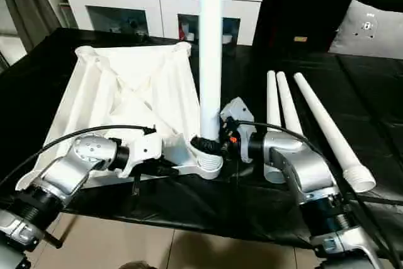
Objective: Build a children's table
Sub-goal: Insert table leg to table base
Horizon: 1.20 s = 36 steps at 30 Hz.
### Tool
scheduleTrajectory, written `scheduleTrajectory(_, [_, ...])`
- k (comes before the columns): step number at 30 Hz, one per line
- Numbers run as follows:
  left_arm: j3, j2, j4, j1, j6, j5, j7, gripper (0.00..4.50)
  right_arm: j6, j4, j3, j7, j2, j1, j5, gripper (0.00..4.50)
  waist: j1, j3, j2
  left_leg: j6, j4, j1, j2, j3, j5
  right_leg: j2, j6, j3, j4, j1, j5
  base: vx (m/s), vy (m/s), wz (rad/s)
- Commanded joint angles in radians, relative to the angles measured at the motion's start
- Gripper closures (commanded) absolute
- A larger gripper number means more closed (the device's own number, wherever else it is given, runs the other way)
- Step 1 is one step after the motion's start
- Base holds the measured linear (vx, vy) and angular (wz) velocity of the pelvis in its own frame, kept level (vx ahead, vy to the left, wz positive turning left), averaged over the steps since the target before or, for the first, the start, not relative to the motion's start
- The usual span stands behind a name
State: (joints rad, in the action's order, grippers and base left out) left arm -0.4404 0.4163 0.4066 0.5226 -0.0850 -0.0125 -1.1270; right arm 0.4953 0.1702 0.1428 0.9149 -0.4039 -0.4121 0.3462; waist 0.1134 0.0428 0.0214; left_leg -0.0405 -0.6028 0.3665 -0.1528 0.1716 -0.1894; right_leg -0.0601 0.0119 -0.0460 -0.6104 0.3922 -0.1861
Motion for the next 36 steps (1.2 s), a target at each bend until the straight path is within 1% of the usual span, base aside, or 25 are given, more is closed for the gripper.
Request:
scheduleTrajectory(1, [-0.017,-0.020,-0.010,-0.009,-0.017,-0.003,0.007,4.50,0.020,0.012,-0.018,-0.023,0.013,0.039,0.026,2.62,-0.008,-0.053,0.001,-0.007,0.084,-0.017,-0.077,-0.029,-0.283,-0.094,0.197,0.052,0.083,-0.035,-0.287,0.000,0.000,0.00])
scheduleTrajectory(2, [-0.015,-0.021,-0.010,-0.010,-0.018,-0.001,0.008,4.50,0.020,0.011,-0.024,-0.027,0.016,0.044,0.029,2.62,-0.007,-0.052,0.001,-0.007,0.085,-0.017,-0.077,-0.029,-0.286,-0.094,0.197,0.052,0.084,-0.034,-0.291,0.000,0.000,0.00])
scheduleTrajectory(3, [-0.010,-0.024,-0.012,-0.014,-0.024,0.003,0.013,4.50,0.019,0.008,-0.040,-0.039,0.023,0.061,0.039,2.62,-0.009,-0.052,0.007,-0.011,0.086,-0.017,-0.076,-0.030,-0.298,-0.092,0.195,0.050,0.085,-0.035,-0.297,0.000,0.000,0.00])
scheduleTrajectory(4, [-0.005,-0.029,-0.012,-0.018,-0.027,0.005,0.024,4.50,0.015,0.004,-0.062,-0.059,0.036,0.088,0.051,2.62,-0.009,-0.051,0.004,-0.011,0.087,-0.017,-0.077,-0.029,-0.301,-0.093,0.194,0.051,0.086,-0.035,-0.301,0.000,0.000,0.00])
scheduleTrajectory(5, [-0.002,-0.031,-0.012,-0.020,-0.029,0.006,0.029,4.50,0.013,0.002,-0.072,-0.069,0.041,0.101,0.056,2.62,-0.008,-0.048,0.009,-0.017,0.087,-0.021,-0.076,-0.031,-0.339,-0.094,0.189,0.051,0.092,-0.030,-0.341,0.000,0.000,0.00])
scheduleTrajectory(6, [0.003,-0.035,-0.013,-0.024,-0.032,0.008,0.039,4.50,0.003,-0.004,-0.087,-0.086,0.051,0.128,0.059,2.62,-0.007,-0.049,0.015,-0.019,0.089,-0.022,-0.076,-0.033,-0.343,-0.095,0.185,0.051,0.092,-0.033,-0.350,0.000,0.000,0.00])
scheduleTrajectory(7, [0.008,-0.040,-0.013,-0.027,-0.036,0.011,0.046,4.50,-0.013,-0.015,-0.096,-0.097,0.060,0.157,0.060,2.62,-0.006,-0.048,0.014,-0.020,0.090,-0.025,-0.079,-0.031,-0.355,-0.095,0.178,0.052,0.097,-0.028,-0.361,0.000,0.000,0.00])
scheduleTrajectory(8, [0.011,-0.043,-0.013,-0.028,-0.039,0.012,0.049,4.50,-0.024,-0.022,-0.101,-0.102,0.064,0.174,0.058,2.62,-0.006,-0.047,0.013,-0.020,0.091,-0.026,-0.078,-0.032,-0.362,-0.094,0.176,0.052,0.097,-0.027,-0.366,0.000,0.000,0.00])
scheduleTrajectory(9, [0.013,-0.044,-0.014,-0.029,-0.041,0.012,0.050,4.50,-0.034,-0.030,-0.105,-0.110,0.068,0.189,0.056,2.62,-0.008,-0.045,0.019,-0.023,0.094,-0.023,-0.078,-0.035,-0.373,-0.095,0.174,0.051,0.096,-0.030,-0.379,0.000,0.000,0.00])
scheduleTrajectory(10, [0.015,-0.046,-0.015,-0.030,-0.043,0.011,0.050,4.50,-0.037,-0.037,-0.109,-0.115,0.072,0.198,0.054,2.62,-0.011,-0.045,0.016,-0.025,0.096,-0.024,-0.078,-0.036,-0.383,-0.096,0.166,0.050,0.099,-0.031,-0.401,0.000,0.000,0.00])
scheduleTrajectory(11, [0.017,-0.047,-0.015,-0.030,-0.044,0.008,0.051,4.50,-0.054,-0.046,-0.112,-0.127,0.073,0.211,0.044,2.62,-0.011,-0.045,0.021,-0.027,0.095,-0.025,-0.077,-0.036,-0.387,-0.096,0.163,0.051,0.099,-0.030,-0.410,0.000,0.000,0.00])
scheduleTrajectory(13, [0.018,-0.048,-0.015,-0.030,-0.046,0.007,0.053,4.50,-0.072,-0.054,-0.113,-0.138,0.073,0.223,0.034,2.62,-0.012,-0.043,0.019,-0.029,0.097,-0.027,-0.076,-0.037,-0.401,-0.098,0.148,0.052,0.105,-0.028,-0.453,0.000,0.000,0.00])
scheduleTrajectory(14, [0.019,-0.049,-0.015,-0.030,-0.048,0.007,0.058,4.50,-0.108,-0.063,-0.103,-0.152,0.066,0.241,0.004,2.62,-0.012,-0.043,0.023,-0.030,0.097,-0.026,-0.076,-0.038,-0.402,-0.098,0.146,0.052,0.105,-0.028,-0.457,0.000,0.000,0.00])
scheduleTrajectory(15, [0.019,-0.049,-0.015,-0.030,-0.048,0.006,0.060,4.50,-0.123,-0.064,-0.096,-0.154,0.063,0.247,-0.009,2.62,-0.012,-0.043,0.021,-0.028,0.097,-0.027,-0.077,-0.037,-0.405,-0.098,0.140,0.053,0.109,-0.026,-0.463,0.000,0.000,0.00])
scheduleTrajectory(17, [0.018,-0.049,-0.013,-0.031,-0.047,0.003,0.062,4.50,-0.152,-0.064,-0.076,-0.162,0.056,0.258,-0.043,2.62,-0.014,-0.042,0.021,-0.025,0.101,-0.024,-0.078,-0.039,-0.399,-0.097,0.137,0.051,0.108,-0.029,-0.456,0.000,0.000,0.00])
scheduleTrajectory(19, [0.016,-0.048,-0.014,-0.032,-0.046,-0.001,0.061,4.50,-0.157,-0.063,-0.065,-0.165,0.052,0.259,-0.055,2.62,-0.016,-0.042,0.023,-0.024,0.101,-0.025,-0.077,-0.039,-0.406,-0.097,0.136,0.052,0.109,-0.027,-0.461,0.000,0.000,0.00])
scheduleTrajectory(23, [0.013,-0.041,-0.031,-0.040,-0.051,-0.009,0.055,4.50,-0.191,-0.038,0.002,-0.170,0.018,0.248,-0.135,2.62,-0.018,-0.040,0.019,-0.024,0.104,-0.024,-0.079,-0.039,-0.417,-0.097,0.133,0.052,0.111,-0.027,-0.465,0.000,0.000,0.00])
scheduleTrajectory(24, [0.009,-0.036,-0.036,-0.043,-0.050,-0.012,0.052,4.50,-0.197,-0.032,0.011,-0.167,0.015,0.244,-0.144,2.62,-0.022,-0.037,0.021,-0.026,0.106,-0.025,-0.078,-0.041,-0.428,-0.097,0.130,0.051,0.112,-0.025,-0.485,0.000,0.000,0.00])
scheduleTrajectory(26, [0.005,-0.030,-0.038,-0.043,-0.047,-0.016,0.046,4.50,-0.197,-0.026,0.017,-0.161,0.016,0.235,-0.147,2.62,-0.027,-0.036,0.021,-0.030,0.105,-0.032,-0.077,-0.042,-0.470,-0.099,0.119,0.052,0.119,-0.019,-0.537,0.000,0.000,0.00])
scheduleTrajectory(27, [-0.003,-0.020,-0.043,-0.043,-0.041,-0.021,0.033,4.50,-0.186,-0.014,0.033,-0.145,0.013,0.219,-0.151,2.62,-0.028,-0.036,0.017,-0.029,0.106,-0.032,-0.078,-0.044,-0.474,-0.099,0.117,0.052,0.119,-0.020,-0.540,0.000,0.000,0.00])
scheduleTrajectory(28, [-0.003,-0.020,-0.043,-0.043,-0.041,-0.021,0.033,4.50,-0.185,-0.014,0.034,-0.144,0.012,0.218,-0.151,2.62,-0.033,-0.036,0.019,-0.030,0.108,-0.027,-0.077,-0.046,-0.473,-0.098,0.116,0.051,0.117,-0.022,-0.536,0.000,0.000,0.00])
scheduleTrajectory(32, [-0.012,-0.009,-0.029,-0.022,-0.024,-0.033,0.013,4.50,-0.163,0.024,0.085,-0.088,-0.004,0.175,-0.163,2.62,-0.038,-0.036,0.016,-0.022,0.106,-0.027,-0.077,-0.045,-0.467,-0.100,0.119,0.054,0.118,-0.021,-0.536,0.000,0.000,0.00])
scheduleTrajectory(33, [-0.012,-0.009,-0.018,-0.010,-0.020,-0.035,0.009,4.50,-0.156,0.032,0.087,-0.080,-0.003,0.163,-0.156,2.62,-0.039,-0.036,0.012,-0.020,0.106,-0.026,-0.077,-0.044,-0.465,-0.098,0.119,0.053,0.119,-0.021,-0.539,0.000,0.000,0.00])
scheduleTrajectory(34, [-0.011,-0.008,-0.012,-0.003,-0.018,-0.035,0.006,4.50,-0.151,0.037,0.087,-0.076,-0.002,0.157,-0.152,2.62,-0.038,-0.036,0.014,-0.018,0.105,-0.028,-0.076,-0.043,-0.463,-0.098,0.118,0.053,0.119,-0.019,-0.545,0.000,0.000,0.00])
scheduleTrajectory(36, [-0.004,-0.006,0.012,0.024,-0.010,-0.036,-0.003,4.50,-0.144,0.048,0.085,-0.062,-0.001,0.143,-0.145,2.62,-0.037,-0.034,0.013,-0.017,0.104,-0.030,-0.075,-0.042,-0.463,-0.099,0.116,0.054,0.123,-0.017,-0.561,0.000,0.000,0.00])
